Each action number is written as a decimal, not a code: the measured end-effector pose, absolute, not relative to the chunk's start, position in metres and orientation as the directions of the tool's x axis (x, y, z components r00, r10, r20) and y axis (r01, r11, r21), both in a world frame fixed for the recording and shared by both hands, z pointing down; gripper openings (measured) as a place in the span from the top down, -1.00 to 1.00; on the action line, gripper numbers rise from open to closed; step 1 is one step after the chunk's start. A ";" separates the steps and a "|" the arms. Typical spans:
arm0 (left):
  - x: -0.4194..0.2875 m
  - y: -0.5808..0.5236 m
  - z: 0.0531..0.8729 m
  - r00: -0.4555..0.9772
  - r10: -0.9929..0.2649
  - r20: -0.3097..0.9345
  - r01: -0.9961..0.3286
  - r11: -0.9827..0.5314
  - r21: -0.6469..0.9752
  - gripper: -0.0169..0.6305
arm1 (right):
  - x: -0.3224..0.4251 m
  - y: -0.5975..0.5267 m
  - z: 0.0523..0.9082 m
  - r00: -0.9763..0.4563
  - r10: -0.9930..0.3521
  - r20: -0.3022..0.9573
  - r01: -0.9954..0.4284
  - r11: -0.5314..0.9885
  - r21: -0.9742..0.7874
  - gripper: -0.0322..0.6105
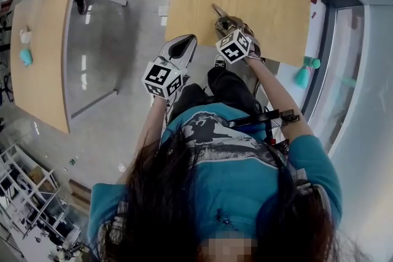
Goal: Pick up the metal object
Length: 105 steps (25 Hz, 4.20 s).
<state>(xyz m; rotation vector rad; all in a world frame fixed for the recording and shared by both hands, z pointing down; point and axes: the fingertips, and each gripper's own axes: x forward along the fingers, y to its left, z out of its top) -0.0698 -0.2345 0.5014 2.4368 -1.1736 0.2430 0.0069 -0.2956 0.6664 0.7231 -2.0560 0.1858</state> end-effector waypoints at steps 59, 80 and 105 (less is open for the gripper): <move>-0.121 0.021 0.466 0.743 -0.633 0.218 -0.667 -0.672 0.322 0.94 | 0.011 0.009 0.455 -0.542 -0.717 0.438 -0.804 0.289 -0.520 0.58; -0.006 0.286 0.467 0.700 -0.666 0.258 -0.713 -0.642 0.282 0.94 | 0.102 0.278 0.475 -0.648 -0.659 0.381 -0.712 0.348 -0.609 0.58; -0.060 0.353 0.436 0.722 -0.656 0.222 -0.692 -0.676 0.253 0.94 | 0.044 0.357 0.461 -0.638 -0.686 0.350 -0.688 0.304 -0.659 0.58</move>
